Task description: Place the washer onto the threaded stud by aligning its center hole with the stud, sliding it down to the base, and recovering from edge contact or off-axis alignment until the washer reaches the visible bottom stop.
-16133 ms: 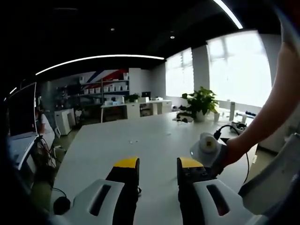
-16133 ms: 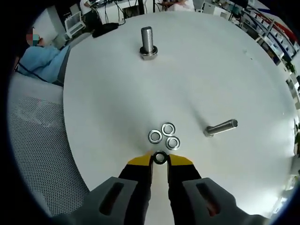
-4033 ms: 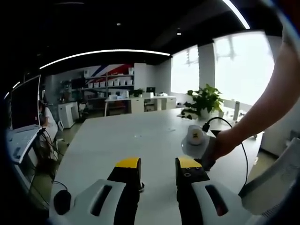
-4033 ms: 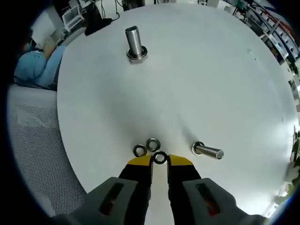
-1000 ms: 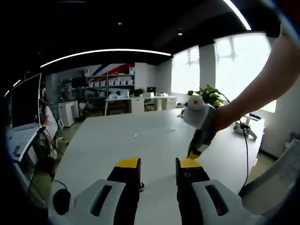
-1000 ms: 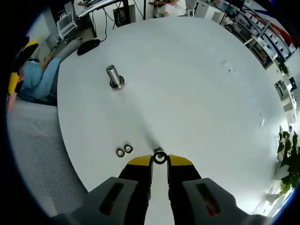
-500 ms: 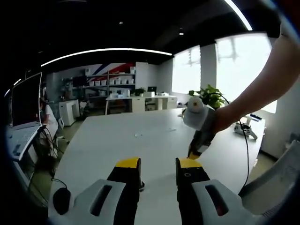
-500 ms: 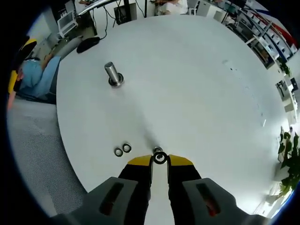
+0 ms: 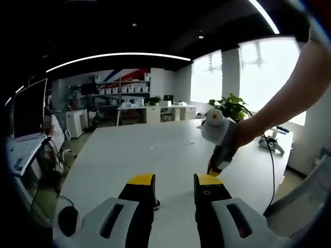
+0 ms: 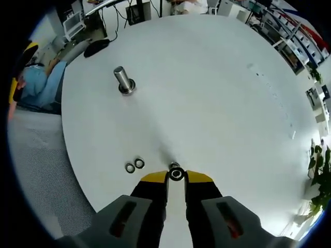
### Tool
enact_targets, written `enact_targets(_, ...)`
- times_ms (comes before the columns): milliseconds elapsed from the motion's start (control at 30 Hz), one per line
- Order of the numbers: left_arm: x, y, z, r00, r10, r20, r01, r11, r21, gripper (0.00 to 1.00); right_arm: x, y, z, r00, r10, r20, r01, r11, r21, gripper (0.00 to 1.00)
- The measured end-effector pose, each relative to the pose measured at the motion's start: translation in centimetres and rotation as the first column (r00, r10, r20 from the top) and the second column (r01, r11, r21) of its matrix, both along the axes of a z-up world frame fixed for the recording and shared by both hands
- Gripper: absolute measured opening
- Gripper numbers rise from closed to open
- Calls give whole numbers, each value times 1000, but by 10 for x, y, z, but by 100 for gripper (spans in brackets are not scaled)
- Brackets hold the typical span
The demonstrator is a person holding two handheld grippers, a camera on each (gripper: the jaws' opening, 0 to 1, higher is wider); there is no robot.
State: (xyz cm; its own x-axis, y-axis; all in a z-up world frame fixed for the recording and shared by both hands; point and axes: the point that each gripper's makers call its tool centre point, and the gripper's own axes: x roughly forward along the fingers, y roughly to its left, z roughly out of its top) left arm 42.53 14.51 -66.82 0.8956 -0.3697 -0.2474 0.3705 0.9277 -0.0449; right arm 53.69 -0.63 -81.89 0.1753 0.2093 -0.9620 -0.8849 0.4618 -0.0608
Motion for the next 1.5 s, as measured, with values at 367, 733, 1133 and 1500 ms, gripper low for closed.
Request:
enact_targets(367,0,0,0,1000,2,-1,-2,1000,0,28,1,-2,-1,1000,-9,-7,10,1000,4,14)
enact_targets(733,0,0,-1,1000,1,-4,-1,1000,1,28,1,-3,-1,1000,-20,-8,20,1000,8,14)
enact_targets(1133,-1,1,-1,1000,4,-7,-4,1000,-2,28,3,-2,2,1000,-22,3,22,1000,17,15)
enact_targets(1500,-1,0,-1,1000,2,-7,-2,1000,-3,28,1,-6,4,1000,-17,11,17,1000,23,16)
